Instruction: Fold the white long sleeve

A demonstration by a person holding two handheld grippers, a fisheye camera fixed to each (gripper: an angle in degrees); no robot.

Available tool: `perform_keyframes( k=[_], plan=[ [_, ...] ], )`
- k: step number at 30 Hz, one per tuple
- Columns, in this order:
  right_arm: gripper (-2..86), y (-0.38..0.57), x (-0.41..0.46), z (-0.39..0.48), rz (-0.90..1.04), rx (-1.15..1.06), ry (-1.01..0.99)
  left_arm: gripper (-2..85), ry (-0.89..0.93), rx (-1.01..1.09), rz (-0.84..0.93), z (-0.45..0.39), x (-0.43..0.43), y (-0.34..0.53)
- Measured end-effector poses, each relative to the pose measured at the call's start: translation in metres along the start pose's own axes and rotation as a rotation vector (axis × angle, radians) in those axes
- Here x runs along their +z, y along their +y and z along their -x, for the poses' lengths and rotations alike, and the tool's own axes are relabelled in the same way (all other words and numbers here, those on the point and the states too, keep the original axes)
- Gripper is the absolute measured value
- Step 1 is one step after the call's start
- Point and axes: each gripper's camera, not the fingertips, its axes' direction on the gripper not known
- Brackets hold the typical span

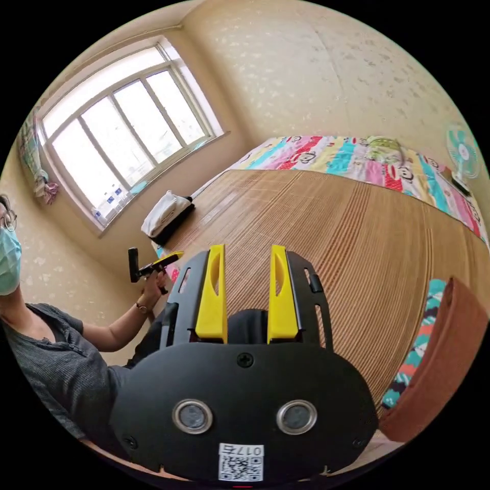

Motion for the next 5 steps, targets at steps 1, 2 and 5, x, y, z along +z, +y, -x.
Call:
perform_keyframes(
  k=[1, 2, 5],
  plan=[
    [10.3, 0.025, -0.023, -0.004, -0.039, 0.046, 0.119, 11.1, 0.021, -0.028, 0.006, -0.006, 0.014, -0.002],
    [8.6, 0.049, -0.042, -0.011, -0.050, 0.083, 0.226, 11.1, 0.026, -0.041, 0.010, -0.009, 0.021, -0.003],
    [4.1, 0.101, -0.074, -0.040, 0.011, 0.196, 0.530, 10.3, 0.008, -0.042, 0.184, -0.019, 0.076, -0.017]
  ],
)
